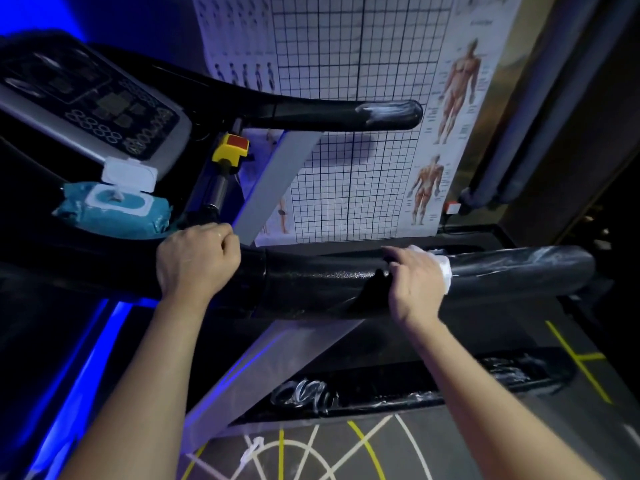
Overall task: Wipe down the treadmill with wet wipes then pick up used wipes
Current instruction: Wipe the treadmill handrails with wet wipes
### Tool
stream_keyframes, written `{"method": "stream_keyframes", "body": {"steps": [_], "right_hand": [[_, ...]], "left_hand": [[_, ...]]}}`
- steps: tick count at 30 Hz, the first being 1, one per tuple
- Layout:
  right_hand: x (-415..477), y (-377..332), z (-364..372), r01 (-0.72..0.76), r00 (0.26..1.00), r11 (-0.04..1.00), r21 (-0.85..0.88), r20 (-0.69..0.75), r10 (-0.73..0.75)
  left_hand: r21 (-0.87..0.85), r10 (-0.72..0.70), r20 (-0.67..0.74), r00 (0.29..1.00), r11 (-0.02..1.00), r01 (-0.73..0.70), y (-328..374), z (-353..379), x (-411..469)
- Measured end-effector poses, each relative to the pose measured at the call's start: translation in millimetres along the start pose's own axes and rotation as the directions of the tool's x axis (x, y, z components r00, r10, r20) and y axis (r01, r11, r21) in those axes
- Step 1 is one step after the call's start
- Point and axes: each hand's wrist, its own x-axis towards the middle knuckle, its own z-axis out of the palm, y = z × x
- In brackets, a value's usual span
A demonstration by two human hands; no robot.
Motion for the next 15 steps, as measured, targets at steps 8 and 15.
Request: {"method": "stream_keyframes", "body": {"steps": [8, 15], "right_hand": [[-5, -51, 4, -0.03, 0.99, 0.992, 0.122, 0.144, 0.012], [-7, 16, -48, 0.127, 0.974, 0.989, 0.074, 0.177, -0.138]], "left_hand": [[0.011, -0.057, 0.027, 0.998, 0.998, 0.057, -2, 0, 3], [-0.002, -0.142, 0.064, 0.988, 0.99, 0.143, 3, -7, 4]]}}
